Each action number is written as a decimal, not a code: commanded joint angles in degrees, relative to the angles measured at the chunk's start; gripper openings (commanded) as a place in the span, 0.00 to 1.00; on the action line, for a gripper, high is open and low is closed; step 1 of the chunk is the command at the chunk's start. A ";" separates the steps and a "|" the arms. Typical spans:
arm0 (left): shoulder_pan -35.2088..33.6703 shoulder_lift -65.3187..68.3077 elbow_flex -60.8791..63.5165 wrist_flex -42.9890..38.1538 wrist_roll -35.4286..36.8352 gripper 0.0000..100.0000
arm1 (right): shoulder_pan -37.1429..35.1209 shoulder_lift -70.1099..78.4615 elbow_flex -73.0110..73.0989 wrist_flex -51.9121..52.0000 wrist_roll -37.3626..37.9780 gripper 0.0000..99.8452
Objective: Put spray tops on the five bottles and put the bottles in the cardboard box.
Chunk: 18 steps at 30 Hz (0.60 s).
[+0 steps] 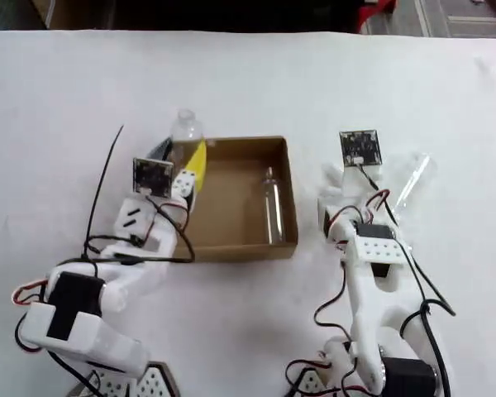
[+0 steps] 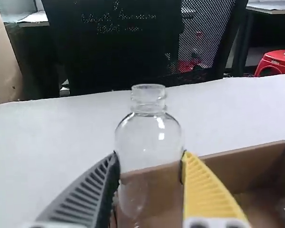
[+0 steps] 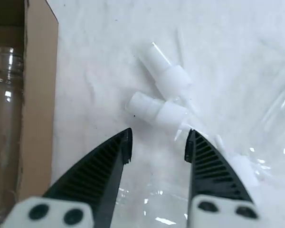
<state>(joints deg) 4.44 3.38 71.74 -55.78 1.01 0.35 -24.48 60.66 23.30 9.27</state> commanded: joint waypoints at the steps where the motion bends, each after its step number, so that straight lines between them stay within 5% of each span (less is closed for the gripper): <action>1: -0.92 -0.40 -1.32 0.09 -0.09 0.13 | -0.48 -0.92 -0.26 -0.66 0.09 0.16; 18: -1.01 -4.26 5.10 -1.23 0.97 0.21 | -0.48 -0.92 -0.26 -0.75 0.09 0.16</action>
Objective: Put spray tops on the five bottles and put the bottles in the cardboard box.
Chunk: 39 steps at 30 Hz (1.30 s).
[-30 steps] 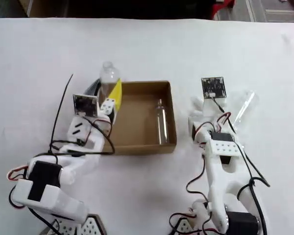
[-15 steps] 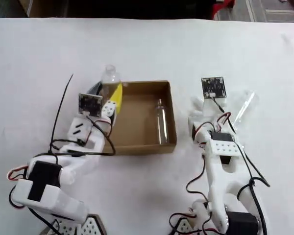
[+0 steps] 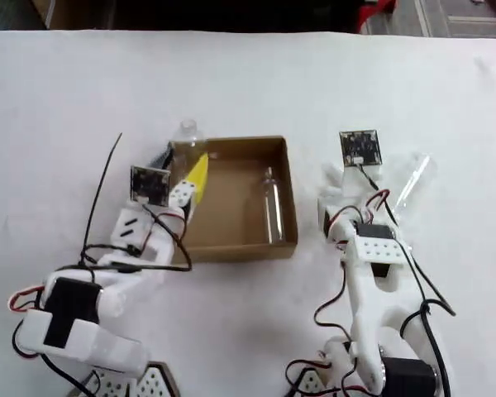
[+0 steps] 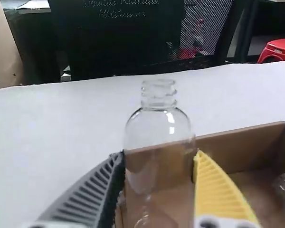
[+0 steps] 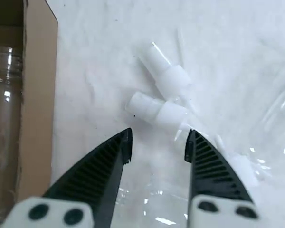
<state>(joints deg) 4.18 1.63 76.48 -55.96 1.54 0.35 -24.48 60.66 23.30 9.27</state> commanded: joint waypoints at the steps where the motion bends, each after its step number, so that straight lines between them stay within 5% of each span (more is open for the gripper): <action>1: -0.75 -2.68 0.44 -1.05 0.53 0.21 | -0.48 -0.92 -0.26 -0.75 0.09 0.16; 17: -1.98 -11.38 5.98 -0.53 -0.53 0.23 | -0.48 -0.92 -0.26 -1.01 0.09 0.16; 28: -1.98 -25.19 6.15 21.45 -1.76 0.23 | -0.48 -0.92 -0.26 -1.01 0.09 0.16; 39: -0.22 -29.23 3.69 30.51 -1.58 0.23 | -0.48 -0.92 -0.26 -1.01 0.09 0.16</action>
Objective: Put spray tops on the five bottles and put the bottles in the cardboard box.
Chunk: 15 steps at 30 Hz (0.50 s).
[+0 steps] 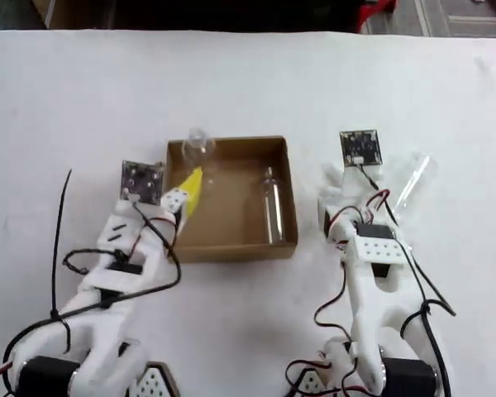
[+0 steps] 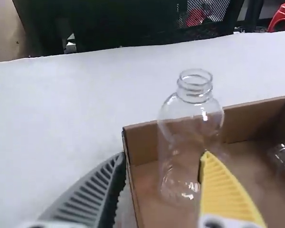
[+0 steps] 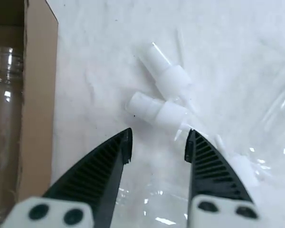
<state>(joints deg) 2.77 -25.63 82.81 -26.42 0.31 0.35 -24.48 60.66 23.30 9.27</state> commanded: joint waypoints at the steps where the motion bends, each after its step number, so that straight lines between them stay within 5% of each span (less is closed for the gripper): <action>1: 1.19 -1.98 -2.55 0.88 -0.35 0.23 | -0.48 -0.92 -0.26 -1.01 0.09 0.16; 15: 0.84 -2.07 -0.79 1.05 -0.79 0.23 | -0.48 -0.92 -0.26 -1.01 0.09 0.16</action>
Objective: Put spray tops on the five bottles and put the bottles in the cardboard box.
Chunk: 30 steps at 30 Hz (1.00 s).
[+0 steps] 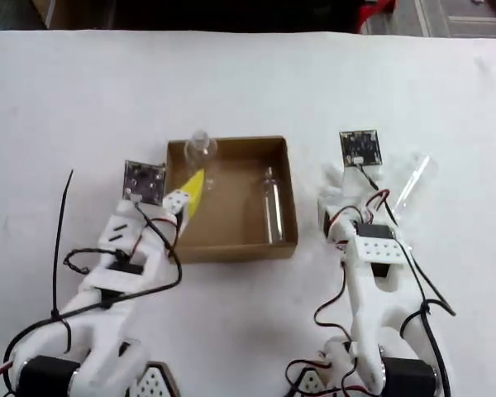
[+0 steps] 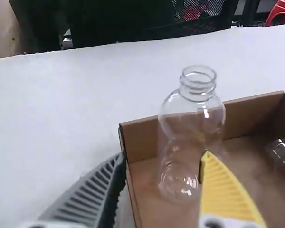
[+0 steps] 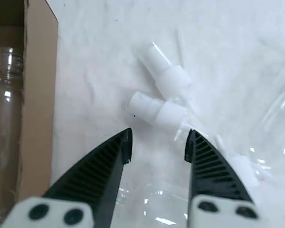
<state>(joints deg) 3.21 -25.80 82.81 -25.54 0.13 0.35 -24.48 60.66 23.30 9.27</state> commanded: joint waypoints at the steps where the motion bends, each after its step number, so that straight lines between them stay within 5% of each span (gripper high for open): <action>1: 0.57 -1.89 -0.79 0.18 -0.62 0.23 | -0.48 -0.92 -0.26 -1.01 0.09 0.16; 15: 0.57 -6.29 -0.79 5.54 -0.18 0.23 | -0.48 -0.92 -0.26 -1.01 0.09 0.16; 30: 0.84 -40.48 -13.01 52.22 1.14 0.33 | -0.48 -0.92 -0.26 -1.01 0.09 0.16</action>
<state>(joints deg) 3.47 -59.65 78.59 18.33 0.13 0.35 -24.48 60.66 23.30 9.27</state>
